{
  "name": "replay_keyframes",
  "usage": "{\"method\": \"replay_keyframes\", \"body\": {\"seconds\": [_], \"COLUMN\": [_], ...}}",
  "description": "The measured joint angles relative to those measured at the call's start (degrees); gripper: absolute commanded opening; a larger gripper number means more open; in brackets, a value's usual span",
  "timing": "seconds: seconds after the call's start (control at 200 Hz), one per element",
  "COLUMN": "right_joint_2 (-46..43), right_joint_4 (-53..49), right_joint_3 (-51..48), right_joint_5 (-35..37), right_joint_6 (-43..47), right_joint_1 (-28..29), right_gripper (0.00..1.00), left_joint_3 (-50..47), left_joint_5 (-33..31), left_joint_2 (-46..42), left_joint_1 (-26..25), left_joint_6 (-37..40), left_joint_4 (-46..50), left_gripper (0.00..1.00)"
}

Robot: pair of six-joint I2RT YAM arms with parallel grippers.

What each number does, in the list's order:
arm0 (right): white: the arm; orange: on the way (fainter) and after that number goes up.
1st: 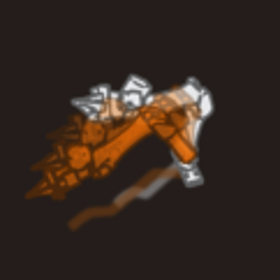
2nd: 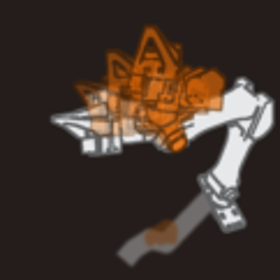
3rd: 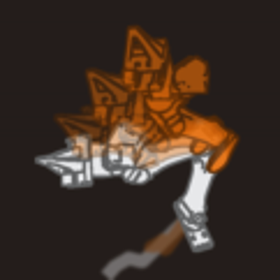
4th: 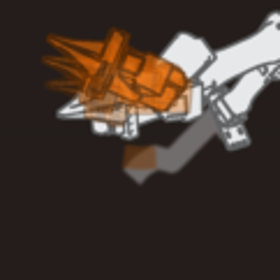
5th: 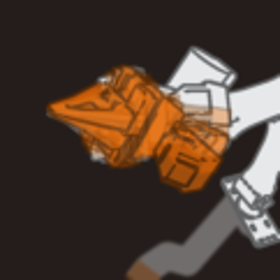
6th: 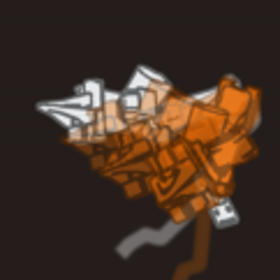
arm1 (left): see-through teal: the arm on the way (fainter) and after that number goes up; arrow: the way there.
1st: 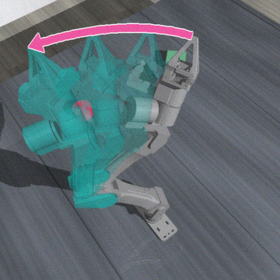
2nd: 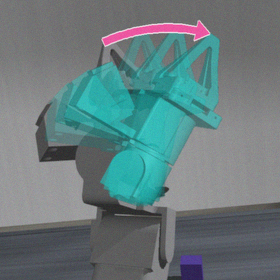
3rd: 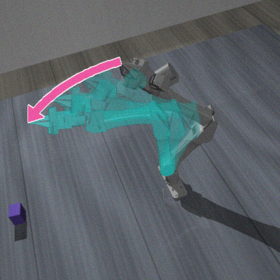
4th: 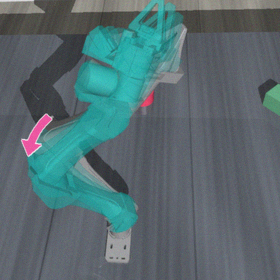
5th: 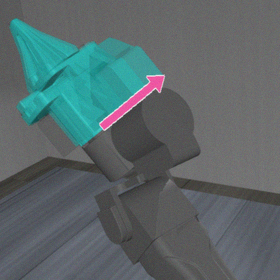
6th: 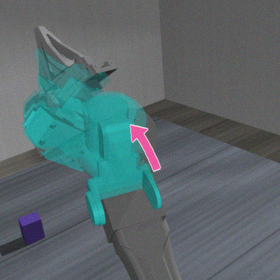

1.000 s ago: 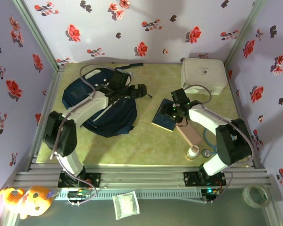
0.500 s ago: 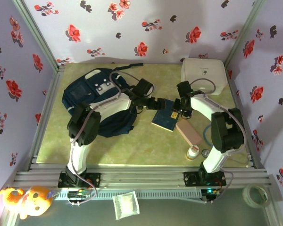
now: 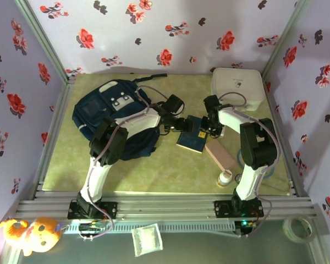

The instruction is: Pack books, pencil case, and school supplies into a backpack

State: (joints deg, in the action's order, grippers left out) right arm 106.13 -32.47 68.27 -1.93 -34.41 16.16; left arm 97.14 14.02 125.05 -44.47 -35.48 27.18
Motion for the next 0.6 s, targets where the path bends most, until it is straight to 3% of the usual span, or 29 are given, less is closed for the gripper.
{"method": "replay_keyframes", "body": {"seconds": [0.16,0.6], "right_joint_2": [0.4,0.9], "right_joint_4": [1.6,5.3], "right_joint_3": [0.1,-0.5], "right_joint_5": [-2.9,-8.5], "right_joint_6": [0.4,-0.1], "right_joint_1": [0.0,0.0], "right_gripper": [0.27,0.27], "left_joint_3": [0.0,0.0], "left_joint_5": [0.0,-0.5], "left_joint_2": [1.0,1.8], "left_joint_1": [0.4,0.7], "left_joint_6": [-0.9,-3.9], "left_joint_4": [0.6,0.8], "left_gripper": [0.7,0.67]}}
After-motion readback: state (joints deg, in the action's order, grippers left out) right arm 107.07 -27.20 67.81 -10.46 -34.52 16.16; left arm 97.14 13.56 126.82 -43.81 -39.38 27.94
